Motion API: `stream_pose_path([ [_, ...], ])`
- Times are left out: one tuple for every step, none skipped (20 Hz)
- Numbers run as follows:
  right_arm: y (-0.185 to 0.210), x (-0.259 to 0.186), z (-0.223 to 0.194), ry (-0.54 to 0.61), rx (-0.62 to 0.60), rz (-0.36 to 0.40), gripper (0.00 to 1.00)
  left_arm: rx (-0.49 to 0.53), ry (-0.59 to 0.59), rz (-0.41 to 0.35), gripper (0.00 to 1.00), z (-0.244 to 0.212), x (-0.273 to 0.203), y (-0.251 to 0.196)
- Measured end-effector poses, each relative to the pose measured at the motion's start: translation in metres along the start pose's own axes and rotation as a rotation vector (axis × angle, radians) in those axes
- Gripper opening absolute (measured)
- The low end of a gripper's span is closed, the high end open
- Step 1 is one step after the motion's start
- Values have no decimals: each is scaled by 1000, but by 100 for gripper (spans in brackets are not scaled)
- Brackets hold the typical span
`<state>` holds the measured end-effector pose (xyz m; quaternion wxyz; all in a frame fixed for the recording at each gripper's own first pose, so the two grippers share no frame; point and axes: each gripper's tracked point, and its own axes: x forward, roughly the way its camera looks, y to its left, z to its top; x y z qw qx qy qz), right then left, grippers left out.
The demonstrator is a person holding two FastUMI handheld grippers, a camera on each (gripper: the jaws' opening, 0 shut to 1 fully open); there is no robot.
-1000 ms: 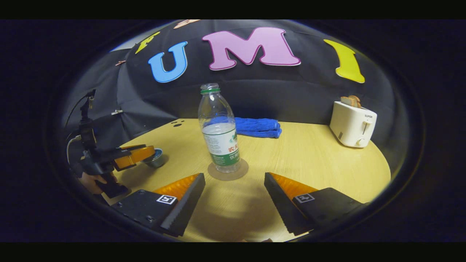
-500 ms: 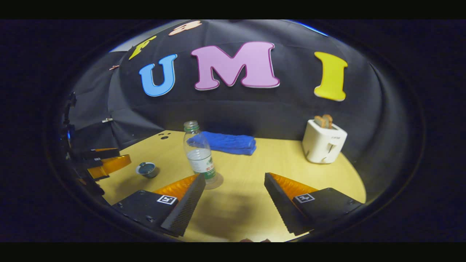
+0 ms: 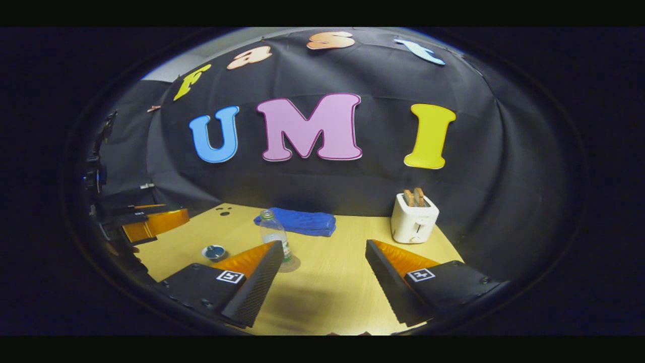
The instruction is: Open the teacup lid with one hand, grasp the water bottle and pour water into the teacup with the other hand; after pouring, place the water bottle on the coaster and then close the teacup lid.
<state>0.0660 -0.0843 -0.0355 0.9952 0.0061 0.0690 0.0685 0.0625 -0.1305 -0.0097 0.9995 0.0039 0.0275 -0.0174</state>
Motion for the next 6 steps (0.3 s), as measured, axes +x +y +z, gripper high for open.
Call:
stream_pose_path([
  [2,-7,3,-8,3,-3,100,21,-18,-3,94,8,-7,-3],
  [0,-14,4,-15,-3,-17,100,39,-34,-11,94,14,-14,-7],
  [0,-19,3,-20,-10,-29,100,49,-43,-27,94,18,-21,-11],
  [1,-24,5,-25,-16,-42,100,54,-46,-51,94,17,-28,-15],
  [0,-28,8,-29,-22,-58,100,62,-56,-86,94,20,-35,-18],
  [2,-31,10,-25,-24,-73,100,83,-70,-117,94,22,-41,-20],
])
